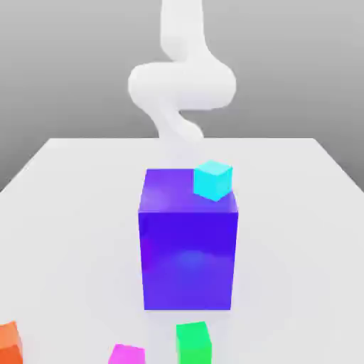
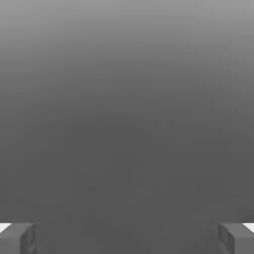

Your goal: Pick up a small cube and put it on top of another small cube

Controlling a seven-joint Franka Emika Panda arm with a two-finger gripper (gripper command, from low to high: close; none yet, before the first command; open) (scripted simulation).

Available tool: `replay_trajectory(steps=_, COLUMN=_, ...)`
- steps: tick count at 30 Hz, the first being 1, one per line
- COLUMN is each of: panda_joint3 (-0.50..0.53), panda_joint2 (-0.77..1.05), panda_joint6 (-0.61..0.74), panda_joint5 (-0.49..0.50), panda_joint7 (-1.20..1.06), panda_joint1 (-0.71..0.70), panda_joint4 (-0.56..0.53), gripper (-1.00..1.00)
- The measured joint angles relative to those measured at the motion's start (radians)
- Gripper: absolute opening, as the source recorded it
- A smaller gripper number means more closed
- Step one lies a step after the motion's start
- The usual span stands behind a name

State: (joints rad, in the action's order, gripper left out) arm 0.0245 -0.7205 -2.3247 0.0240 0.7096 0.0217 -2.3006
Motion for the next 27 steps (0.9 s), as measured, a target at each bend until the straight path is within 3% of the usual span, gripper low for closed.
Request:
replay_trajectory(steps=13, panda_joint3=0.154, panda_joint2=0.413, panda_joint6=-0.129, panda_joint5=0.040, panda_joint7=-0.536, panda_joint1=0.098, panda_joint4=-0.003, gripper=0.00)
replay_trajectory(steps=21, panda_joint3=0.215, panda_joint2=0.670, panda_joint6=-0.210, panda_joint5=-0.029, panda_joint7=-0.928, panda_joint1=0.113, panda_joint4=-0.005, gripper=0.00)
replay_trajectory(steps=27, panda_joint3=0.197, panda_joint2=0.865, panda_joint6=-0.268, panda_joint5=-0.101, panda_joint7=-1.236, panda_joint1=0.070, panda_joint4=-0.006, gripper=0.00)
